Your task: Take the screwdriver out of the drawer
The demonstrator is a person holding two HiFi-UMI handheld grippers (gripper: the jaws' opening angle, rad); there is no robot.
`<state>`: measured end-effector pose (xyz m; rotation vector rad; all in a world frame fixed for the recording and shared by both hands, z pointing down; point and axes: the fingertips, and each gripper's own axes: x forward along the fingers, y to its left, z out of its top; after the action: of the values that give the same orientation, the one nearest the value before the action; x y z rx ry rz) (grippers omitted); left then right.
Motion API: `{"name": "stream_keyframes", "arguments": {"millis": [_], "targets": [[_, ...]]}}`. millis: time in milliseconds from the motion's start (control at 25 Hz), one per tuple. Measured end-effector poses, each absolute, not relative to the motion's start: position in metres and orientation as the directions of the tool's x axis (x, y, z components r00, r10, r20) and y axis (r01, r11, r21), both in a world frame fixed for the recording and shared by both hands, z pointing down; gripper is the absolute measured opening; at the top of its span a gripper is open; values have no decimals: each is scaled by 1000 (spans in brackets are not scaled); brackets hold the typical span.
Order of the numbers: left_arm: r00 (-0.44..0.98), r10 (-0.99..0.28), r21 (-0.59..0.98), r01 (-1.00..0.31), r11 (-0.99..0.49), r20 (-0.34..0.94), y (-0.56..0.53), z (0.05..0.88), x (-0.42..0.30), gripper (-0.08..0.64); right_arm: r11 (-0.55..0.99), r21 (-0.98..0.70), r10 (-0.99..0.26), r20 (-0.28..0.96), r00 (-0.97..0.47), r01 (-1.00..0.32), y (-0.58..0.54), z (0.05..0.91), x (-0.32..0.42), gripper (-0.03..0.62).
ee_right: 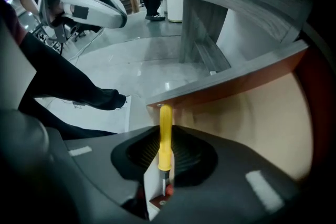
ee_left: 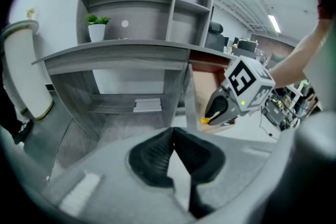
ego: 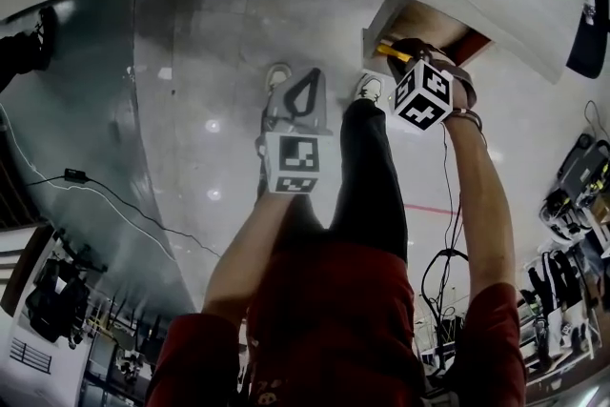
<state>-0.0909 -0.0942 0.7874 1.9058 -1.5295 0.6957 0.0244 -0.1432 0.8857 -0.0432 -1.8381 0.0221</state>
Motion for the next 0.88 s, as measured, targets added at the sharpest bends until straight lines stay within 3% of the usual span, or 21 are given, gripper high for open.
{"name": "stream_keyframes", "arguments": {"millis": [880], "targets": [[278, -688, 84, -950, -302, 670, -86, 655, -52, -3, 858, -50, -219, 864, -453, -511, -129, 728, 60, 66]]}}
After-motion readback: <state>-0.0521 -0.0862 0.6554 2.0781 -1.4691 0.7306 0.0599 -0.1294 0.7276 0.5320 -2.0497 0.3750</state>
